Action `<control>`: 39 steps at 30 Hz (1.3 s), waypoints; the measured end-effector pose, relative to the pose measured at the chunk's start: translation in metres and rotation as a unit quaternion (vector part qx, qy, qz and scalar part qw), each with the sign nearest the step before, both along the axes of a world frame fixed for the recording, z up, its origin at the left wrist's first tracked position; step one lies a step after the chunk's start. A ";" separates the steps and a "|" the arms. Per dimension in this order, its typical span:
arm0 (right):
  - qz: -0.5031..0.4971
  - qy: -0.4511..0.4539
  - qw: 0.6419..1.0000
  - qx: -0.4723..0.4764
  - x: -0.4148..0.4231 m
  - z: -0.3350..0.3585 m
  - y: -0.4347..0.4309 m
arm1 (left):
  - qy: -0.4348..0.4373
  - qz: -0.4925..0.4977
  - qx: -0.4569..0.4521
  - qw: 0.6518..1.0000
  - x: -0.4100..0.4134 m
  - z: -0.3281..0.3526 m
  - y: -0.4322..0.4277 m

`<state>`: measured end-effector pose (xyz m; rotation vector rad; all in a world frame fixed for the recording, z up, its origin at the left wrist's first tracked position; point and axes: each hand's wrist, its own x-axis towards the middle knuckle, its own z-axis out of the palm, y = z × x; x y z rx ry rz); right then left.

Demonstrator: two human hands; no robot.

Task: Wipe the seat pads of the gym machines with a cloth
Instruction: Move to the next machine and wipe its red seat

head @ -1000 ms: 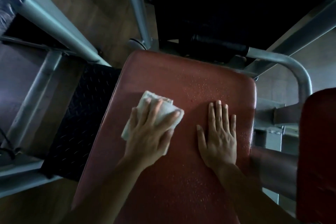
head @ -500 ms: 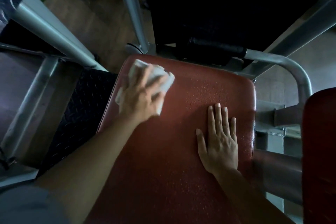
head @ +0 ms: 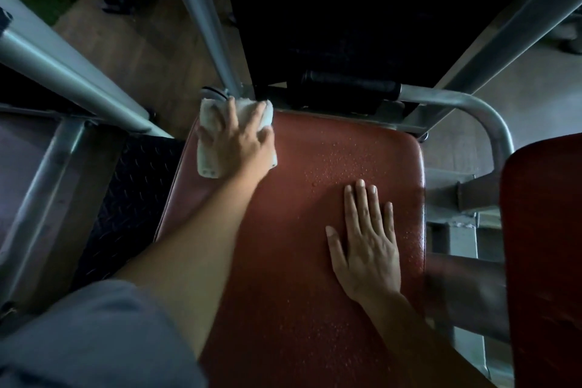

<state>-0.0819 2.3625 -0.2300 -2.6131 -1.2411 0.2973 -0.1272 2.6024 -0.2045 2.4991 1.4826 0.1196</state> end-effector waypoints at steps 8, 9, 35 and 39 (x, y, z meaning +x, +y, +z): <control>-0.044 0.005 0.999 0.030 -0.003 0.000 -0.010 | 0.032 -0.377 0.066 0.923 -0.009 -0.013 -0.026; -0.050 0.005 0.998 0.030 -0.004 0.000 -0.013 | 0.026 -0.314 0.056 0.947 0.003 -0.012 -0.024; -0.081 0.036 0.988 0.129 -0.018 0.019 0.007 | -0.069 -0.120 0.035 0.990 -0.059 0.006 -0.042; -0.018 0.058 0.990 0.129 -0.040 0.028 0.065 | 0.010 -0.132 0.024 0.991 -0.091 -0.016 0.004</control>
